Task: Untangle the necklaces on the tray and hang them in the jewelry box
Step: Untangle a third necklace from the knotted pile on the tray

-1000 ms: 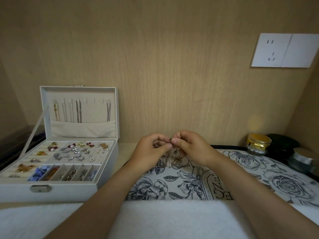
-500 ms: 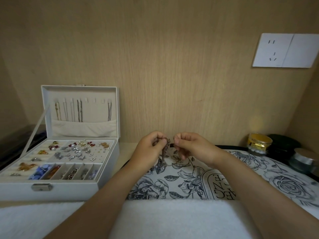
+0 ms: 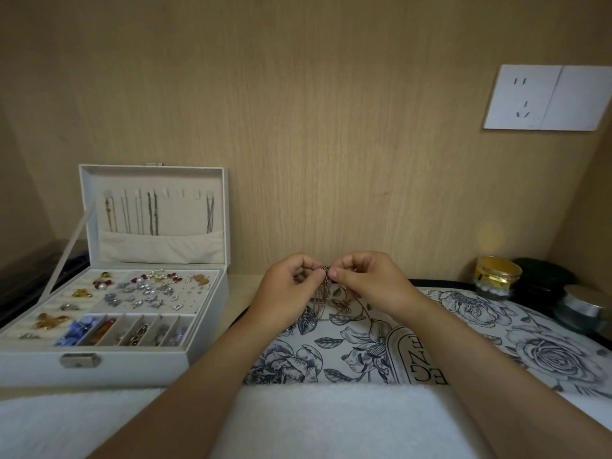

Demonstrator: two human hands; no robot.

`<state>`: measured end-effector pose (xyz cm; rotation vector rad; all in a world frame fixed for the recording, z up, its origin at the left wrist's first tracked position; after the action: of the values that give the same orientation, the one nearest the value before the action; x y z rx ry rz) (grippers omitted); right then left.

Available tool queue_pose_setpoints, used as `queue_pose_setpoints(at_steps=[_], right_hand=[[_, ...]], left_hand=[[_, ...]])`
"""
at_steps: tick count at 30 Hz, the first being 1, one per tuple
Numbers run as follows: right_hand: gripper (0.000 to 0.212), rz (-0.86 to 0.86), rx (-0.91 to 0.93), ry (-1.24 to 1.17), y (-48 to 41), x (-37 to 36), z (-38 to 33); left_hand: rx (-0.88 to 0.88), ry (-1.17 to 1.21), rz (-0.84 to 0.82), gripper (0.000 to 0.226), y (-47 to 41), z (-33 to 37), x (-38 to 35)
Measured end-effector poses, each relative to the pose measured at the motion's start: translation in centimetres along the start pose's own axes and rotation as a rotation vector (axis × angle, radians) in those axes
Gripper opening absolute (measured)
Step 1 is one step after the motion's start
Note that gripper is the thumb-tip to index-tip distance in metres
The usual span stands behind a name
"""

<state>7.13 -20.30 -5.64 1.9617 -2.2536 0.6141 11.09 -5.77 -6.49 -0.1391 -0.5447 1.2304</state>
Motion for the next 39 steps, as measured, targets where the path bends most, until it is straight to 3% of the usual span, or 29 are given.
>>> queue_pose_setpoints(at_steps=[20,28,36,39], right_hand=[[0.011,-0.154,-0.021,-0.016,0.0,-0.3,0.4],[0.025,-0.152,-0.007,0.140,-0.3,-0.5,0.6],[0.036,-0.198,-0.003,0.175,-0.2,-1.2,0.5],[0.032,-0.179,0.030,0.129,-0.1,-0.9,-0.3]], left_hand=[[-0.067,-0.093,-0.091,0.013,0.1,-0.1,-0.5],[-0.120,-0.127,-0.159,0.005,0.3,1.0,-1.1],[-0.047,-0.133,-0.194,0.011,0.0,0.8,-1.4],[0.045,0.012,-0.206,0.017,0.2,0.6,-1.6]])
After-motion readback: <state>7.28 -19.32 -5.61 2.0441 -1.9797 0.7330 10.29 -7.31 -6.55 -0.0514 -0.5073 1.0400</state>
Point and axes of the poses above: each hand's wrist, its own y-axis away from the middle knuckle, its own x-axis out of the back of the hand, z = x × y, the point moved 9 cm from there along -y, towards the middle knuckle
